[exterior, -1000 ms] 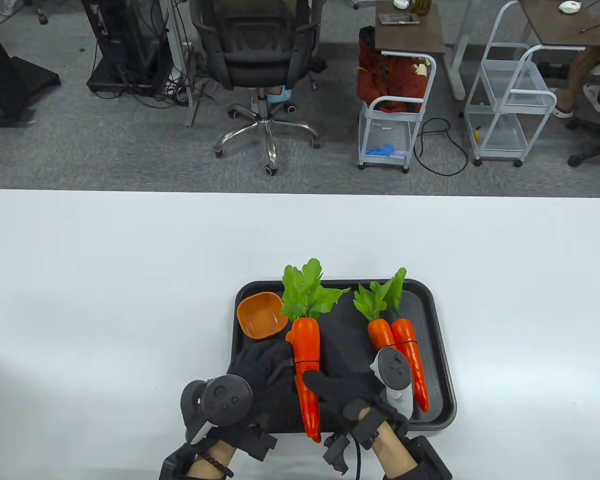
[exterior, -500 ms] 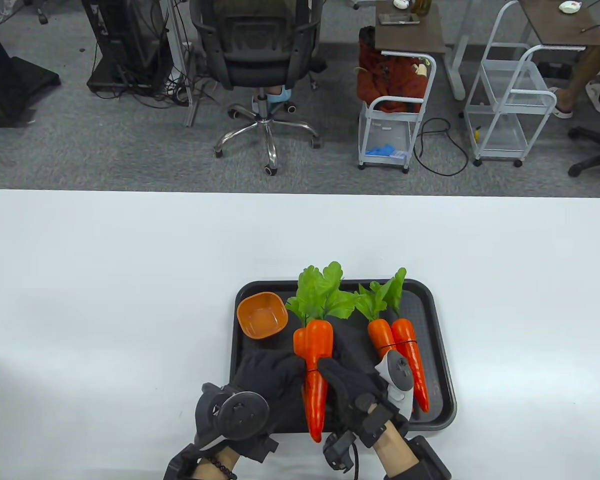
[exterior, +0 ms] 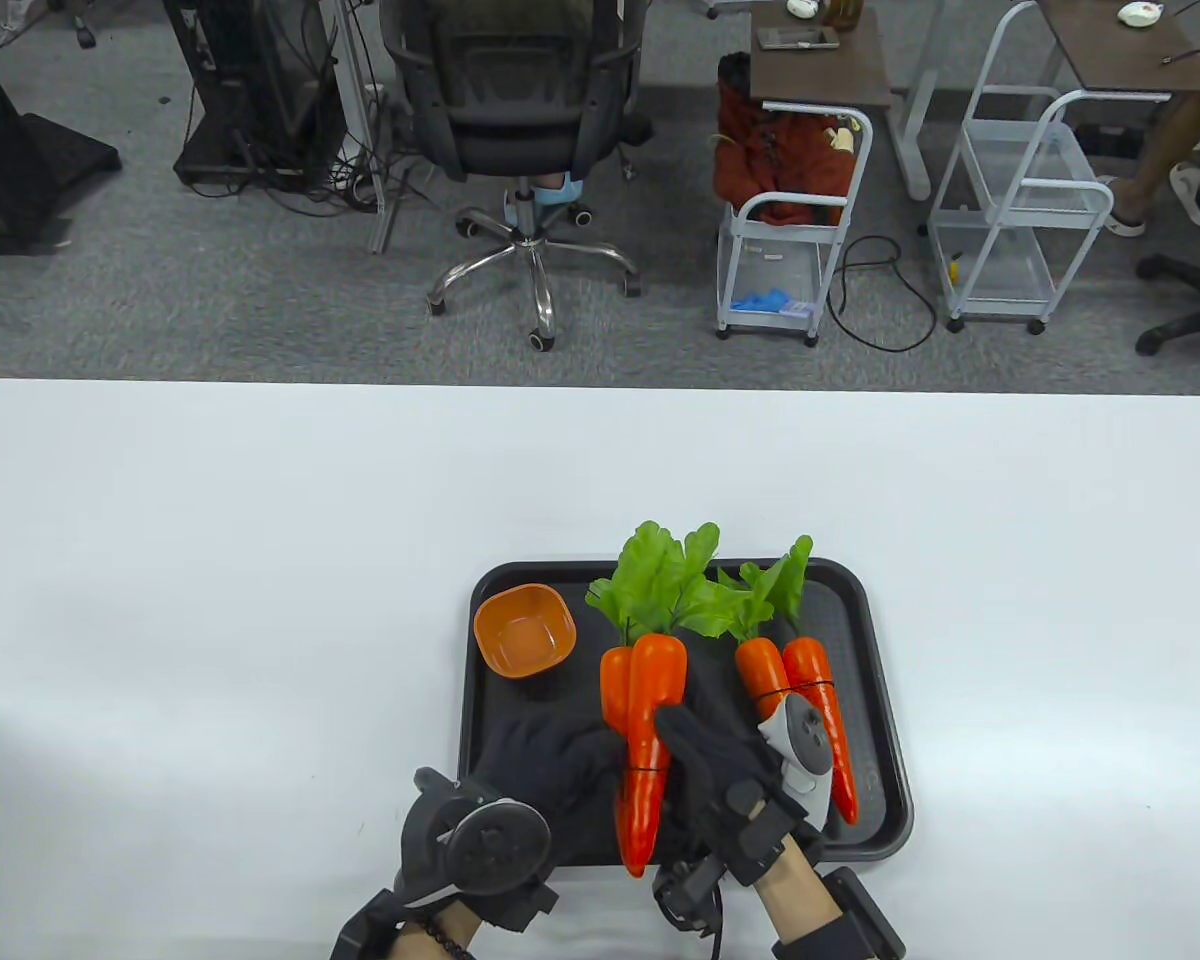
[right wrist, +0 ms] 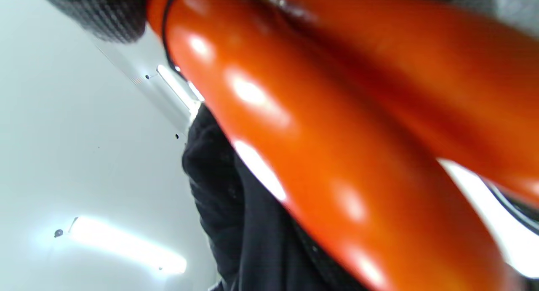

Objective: Pinch and pull to detach rubber bands

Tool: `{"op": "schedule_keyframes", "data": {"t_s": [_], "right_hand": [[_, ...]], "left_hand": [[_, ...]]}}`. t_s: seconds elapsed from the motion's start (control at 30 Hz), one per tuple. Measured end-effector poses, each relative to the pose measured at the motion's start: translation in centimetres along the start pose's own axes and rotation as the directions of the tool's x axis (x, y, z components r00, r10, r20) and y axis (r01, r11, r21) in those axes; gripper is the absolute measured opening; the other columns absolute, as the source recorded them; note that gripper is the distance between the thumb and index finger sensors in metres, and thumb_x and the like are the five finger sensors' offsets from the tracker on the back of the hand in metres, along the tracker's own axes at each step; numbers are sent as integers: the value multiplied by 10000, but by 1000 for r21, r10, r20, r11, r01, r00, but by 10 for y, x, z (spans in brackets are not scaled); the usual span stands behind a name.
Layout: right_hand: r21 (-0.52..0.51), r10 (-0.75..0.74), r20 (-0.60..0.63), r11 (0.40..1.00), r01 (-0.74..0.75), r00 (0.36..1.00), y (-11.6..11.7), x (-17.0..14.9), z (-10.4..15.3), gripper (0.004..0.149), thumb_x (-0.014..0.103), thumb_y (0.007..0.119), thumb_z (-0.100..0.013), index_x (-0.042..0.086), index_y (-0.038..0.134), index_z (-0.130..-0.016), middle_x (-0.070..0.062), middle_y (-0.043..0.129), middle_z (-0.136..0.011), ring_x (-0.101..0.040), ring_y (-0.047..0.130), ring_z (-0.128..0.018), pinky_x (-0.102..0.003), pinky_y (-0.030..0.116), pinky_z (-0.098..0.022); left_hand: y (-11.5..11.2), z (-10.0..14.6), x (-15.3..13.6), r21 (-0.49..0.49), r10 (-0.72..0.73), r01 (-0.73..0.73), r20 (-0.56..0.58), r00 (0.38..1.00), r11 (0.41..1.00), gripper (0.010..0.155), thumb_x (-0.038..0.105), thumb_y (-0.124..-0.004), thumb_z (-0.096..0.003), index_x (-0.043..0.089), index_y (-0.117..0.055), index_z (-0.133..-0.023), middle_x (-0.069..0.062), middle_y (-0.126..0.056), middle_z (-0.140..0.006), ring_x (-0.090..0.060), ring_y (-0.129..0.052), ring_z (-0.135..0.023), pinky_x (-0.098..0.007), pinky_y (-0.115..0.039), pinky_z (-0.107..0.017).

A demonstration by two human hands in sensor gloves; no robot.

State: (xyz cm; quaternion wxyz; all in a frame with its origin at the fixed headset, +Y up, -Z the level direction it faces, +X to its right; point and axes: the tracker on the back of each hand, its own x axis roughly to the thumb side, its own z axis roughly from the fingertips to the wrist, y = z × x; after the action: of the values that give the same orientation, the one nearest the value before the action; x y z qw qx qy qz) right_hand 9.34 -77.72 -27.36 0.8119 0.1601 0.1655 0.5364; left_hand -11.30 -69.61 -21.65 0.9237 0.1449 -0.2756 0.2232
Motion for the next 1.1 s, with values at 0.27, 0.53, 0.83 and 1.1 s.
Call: {"op": "schedule_keyframes", "data": {"t_s": [0.27,0.53,0.83,1.1], "right_hand": [[-58,-9,41,998,11,999,-6,5,1,921,616,771,-500,191,204,-1087,-328,406,-1045,-538,755,-852,-640,642,-601],[-96,-5,56,995,10,998,-9,8,2,920,623,771,-500,188,212,-1087,-326,409,-1044,-534,767,-845,-637,654,-596],[-157,-11,61,987,20,998,-17,9,3,909,619,775,-499,187,233,-1087,-326,385,-1047,-540,788,-830,-638,669,-587],[-219,-8,87,975,27,996,-21,10,5,908,611,771,-503,184,220,-1083,-325,359,-1050,-547,777,-835,-642,664,-589]], "left_hand": [[-3,0,6,-27,-28,29,32,999,999,382,446,-775,-479,361,-829,-848,63,-1009,-825,-189,-1021,-743,-523,-815,-657],[-4,-1,12,-55,-46,50,61,997,997,382,452,-793,-462,350,-859,-824,59,-1045,-770,-182,-1050,-681,-505,-845,-624],[-7,-2,18,-120,-56,68,101,993,990,381,459,-813,-438,348,-890,-794,58,-1074,-724,-180,-1073,-638,-501,-867,-597],[10,-3,6,-224,0,14,61,998,975,388,482,-825,-420,330,-916,-766,60,-1103,-651,-166,-1097,-555,-478,-903,-542]]}}
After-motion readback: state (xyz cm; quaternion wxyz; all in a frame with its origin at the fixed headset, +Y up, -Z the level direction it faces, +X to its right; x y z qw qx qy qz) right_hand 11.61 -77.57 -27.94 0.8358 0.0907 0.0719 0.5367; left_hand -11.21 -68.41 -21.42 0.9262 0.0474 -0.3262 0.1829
